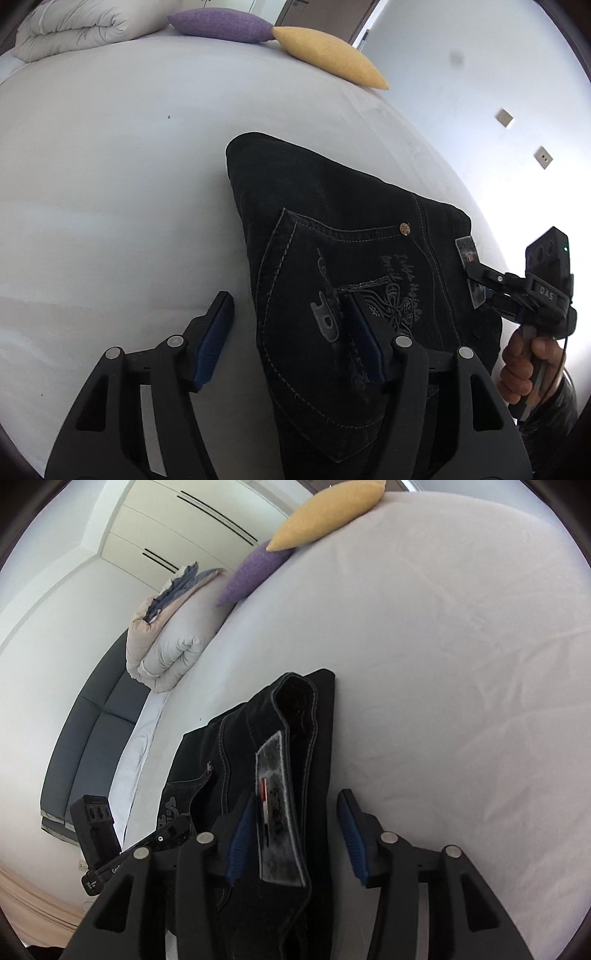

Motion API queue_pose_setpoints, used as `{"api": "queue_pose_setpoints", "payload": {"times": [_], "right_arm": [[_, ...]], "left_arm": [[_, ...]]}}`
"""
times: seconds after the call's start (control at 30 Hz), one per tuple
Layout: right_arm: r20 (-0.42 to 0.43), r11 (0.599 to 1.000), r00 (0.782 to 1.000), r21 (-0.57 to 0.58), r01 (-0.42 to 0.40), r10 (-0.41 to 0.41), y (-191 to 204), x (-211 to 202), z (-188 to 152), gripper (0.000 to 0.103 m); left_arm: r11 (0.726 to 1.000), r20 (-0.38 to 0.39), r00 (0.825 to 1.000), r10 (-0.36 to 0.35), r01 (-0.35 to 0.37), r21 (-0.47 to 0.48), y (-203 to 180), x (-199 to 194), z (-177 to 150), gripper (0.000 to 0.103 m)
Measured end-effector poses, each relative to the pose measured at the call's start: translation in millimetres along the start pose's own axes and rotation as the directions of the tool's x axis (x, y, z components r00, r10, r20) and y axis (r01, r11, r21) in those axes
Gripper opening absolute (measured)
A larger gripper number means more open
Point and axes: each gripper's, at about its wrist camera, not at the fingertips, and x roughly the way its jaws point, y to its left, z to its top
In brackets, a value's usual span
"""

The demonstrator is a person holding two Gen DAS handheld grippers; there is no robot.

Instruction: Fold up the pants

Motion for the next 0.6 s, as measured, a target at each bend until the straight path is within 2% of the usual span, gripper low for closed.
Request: {"api": "queue_pose_setpoints", "payload": {"times": [0.1, 0.23, 0.3, 0.37, 0.4, 0.47, 0.5, 0.6], "right_arm": [[0.042, 0.999, 0.999, 0.007, 0.031, -0.031, -1.4, -19.1, -14.2, 0.055], [0.120, 0.995, 0.988, 0.013, 0.098, -0.099, 4.6, -53.5, -45.5, 0.070], [0.167, 0.989, 0.975, 0.005, 0.148, -0.147, 6.7, -74.3, -63.4, 0.073], [0.235, 0.973, 0.945, 0.004, 0.231, -0.226, 14.6, -95.4, -81.9, 0.075], [0.270, 0.966, 0.930, 0.001, 0.258, -0.249, 20.1, -105.2, -90.1, 0.075], [0.345, 0.947, 0.889, -0.005, 0.323, -0.301, 30.9, -127.9, -104.7, 0.080], [0.386, 0.932, 0.861, -0.008, 0.362, -0.331, 38.0, -139.7, -110.1, 0.082], [0.523, 0.901, 0.774, -0.024, 0.433, -0.358, 65.1, -178.3, -117.0, 0.093]], "left_arm": [[1.000, 0.021, 1.000, 0.018, -0.018, 0.008, -2.4, -3.9, -11.6, 0.069], [0.997, 0.063, 0.995, 0.072, -0.074, 0.030, -13.3, -28.5, -37.1, 0.080], [0.986, 0.118, 0.983, 0.140, -0.149, 0.077, -29.5, -49.8, -54.4, 0.086], [0.960, 0.201, 0.955, 0.220, -0.248, 0.130, -47.6, -76.4, -75.5, 0.094], [0.945, 0.247, 0.936, 0.249, -0.291, 0.147, -57.4, -88.7, -83.9, 0.096], [0.907, 0.351, 0.888, 0.296, -0.377, 0.190, -82.9, -115.2, -103.5, 0.096], [0.887, 0.396, 0.865, 0.309, -0.412, 0.207, -95.2, -127.8, -111.8, 0.100], [0.791, 0.558, 0.739, 0.378, -0.571, 0.220, -131.0, -175.3, -136.0, 0.103]]}}
